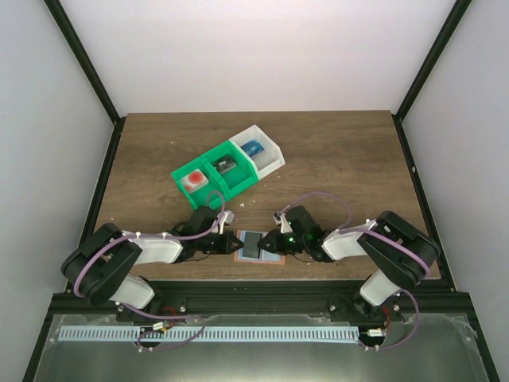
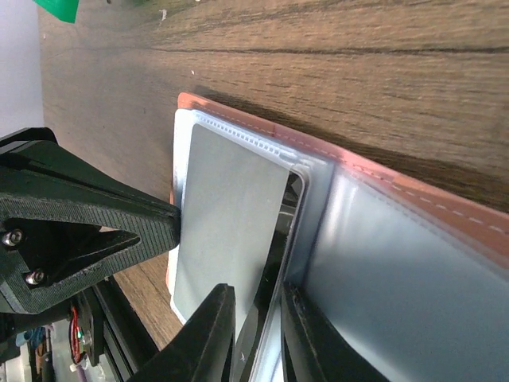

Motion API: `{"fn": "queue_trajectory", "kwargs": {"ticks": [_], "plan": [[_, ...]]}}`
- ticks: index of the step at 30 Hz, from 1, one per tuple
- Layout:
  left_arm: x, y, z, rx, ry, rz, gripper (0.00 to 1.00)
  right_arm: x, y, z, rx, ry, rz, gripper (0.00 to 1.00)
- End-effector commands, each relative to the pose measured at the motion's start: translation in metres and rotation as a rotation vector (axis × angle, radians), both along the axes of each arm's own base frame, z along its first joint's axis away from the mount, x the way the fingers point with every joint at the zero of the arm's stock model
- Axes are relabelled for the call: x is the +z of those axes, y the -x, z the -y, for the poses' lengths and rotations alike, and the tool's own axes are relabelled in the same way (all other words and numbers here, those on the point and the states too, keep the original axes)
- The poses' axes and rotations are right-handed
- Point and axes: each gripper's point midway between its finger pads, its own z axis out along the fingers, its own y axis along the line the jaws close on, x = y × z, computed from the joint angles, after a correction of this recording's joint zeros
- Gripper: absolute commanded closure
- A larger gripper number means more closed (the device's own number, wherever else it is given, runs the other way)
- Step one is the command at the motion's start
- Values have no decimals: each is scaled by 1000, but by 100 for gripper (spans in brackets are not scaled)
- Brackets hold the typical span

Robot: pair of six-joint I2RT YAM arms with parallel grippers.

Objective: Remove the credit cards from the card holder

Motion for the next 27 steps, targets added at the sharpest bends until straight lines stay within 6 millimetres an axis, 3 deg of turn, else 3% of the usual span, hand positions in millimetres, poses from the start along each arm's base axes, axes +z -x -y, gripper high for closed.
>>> {"fn": "queue_trajectory", "kwargs": {"ticks": [1, 12, 19, 27], "plan": [[-22, 10, -11, 13, -78, -46, 100, 1, 5, -5, 18, -44, -5, 82], [-28, 15, -12, 10, -93, -61, 100, 6, 5, -8, 17, -83, 5, 85], [-30, 16, -13, 17, -99, -68, 100, 8, 7, -8, 22, -101, 16, 99], [-35, 11, -17, 50, -139, -74, 100, 0, 15, 2, 14, -68, -17, 99]]}}
